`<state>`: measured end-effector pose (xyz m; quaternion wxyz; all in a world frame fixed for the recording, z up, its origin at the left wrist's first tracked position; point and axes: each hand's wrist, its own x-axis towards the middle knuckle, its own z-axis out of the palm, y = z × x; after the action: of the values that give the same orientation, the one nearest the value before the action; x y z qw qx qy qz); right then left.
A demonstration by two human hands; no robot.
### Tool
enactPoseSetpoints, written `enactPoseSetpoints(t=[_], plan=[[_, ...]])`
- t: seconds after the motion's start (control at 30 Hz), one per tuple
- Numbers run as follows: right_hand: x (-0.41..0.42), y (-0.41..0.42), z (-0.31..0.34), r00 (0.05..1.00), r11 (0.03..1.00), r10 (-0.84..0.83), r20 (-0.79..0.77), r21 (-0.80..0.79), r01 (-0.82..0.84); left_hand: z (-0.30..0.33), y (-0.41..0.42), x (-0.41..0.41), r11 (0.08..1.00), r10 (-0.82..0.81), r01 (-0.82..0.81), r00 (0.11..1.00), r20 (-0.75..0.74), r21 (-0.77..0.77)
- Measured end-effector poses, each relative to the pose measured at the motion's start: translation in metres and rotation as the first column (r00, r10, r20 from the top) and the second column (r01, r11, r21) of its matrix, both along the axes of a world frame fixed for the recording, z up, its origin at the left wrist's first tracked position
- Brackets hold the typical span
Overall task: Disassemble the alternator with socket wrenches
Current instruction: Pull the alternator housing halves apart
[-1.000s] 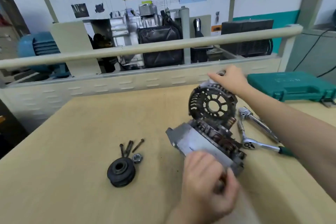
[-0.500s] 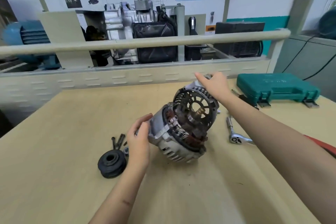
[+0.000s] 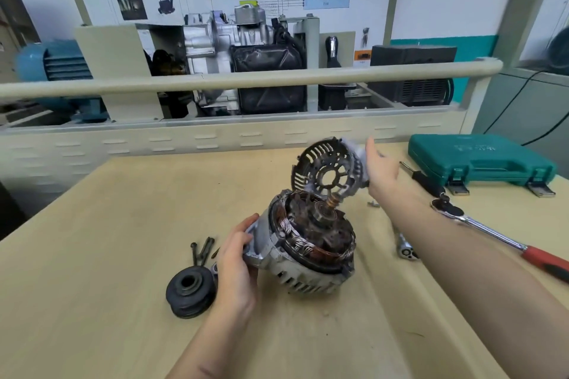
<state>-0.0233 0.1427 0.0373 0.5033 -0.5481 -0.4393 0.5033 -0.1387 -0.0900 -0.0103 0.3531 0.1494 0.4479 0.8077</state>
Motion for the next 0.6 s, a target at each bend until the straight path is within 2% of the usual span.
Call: enactPoseSetpoints(t=[0.13, 0.3, 0.5, 0.6], plan=[[-0.027, -0.009, -0.027, 0.957, 0.959, 0.104, -0.270, -0.228, -0.168, -0.001, 0.000, 0.000, 1.000, 0.012, -0.012, 1.000, -0.001, -0.008], [-0.040, -0.018, -0.035, 0.935, 0.925, 0.183, -0.304, -0.270, -0.269, -0.003, 0.000, 0.000, 1.000, 0.014, -0.014, 1.000, -0.002, -0.007], [-0.017, -0.029, -0.037, 0.917, 0.879, 0.363, -0.164, -0.265, -0.395, -0.004, 0.002, 0.000, 1.000, 0.024, -0.024, 1.000, -0.014, -0.007], [-0.004, -0.042, -0.043, 0.907, 0.907, 0.409, 0.100, -0.149, -0.393, 0.000, -0.004, -0.005, 0.995, 0.033, -0.049, 0.984, -0.173, -0.089]])
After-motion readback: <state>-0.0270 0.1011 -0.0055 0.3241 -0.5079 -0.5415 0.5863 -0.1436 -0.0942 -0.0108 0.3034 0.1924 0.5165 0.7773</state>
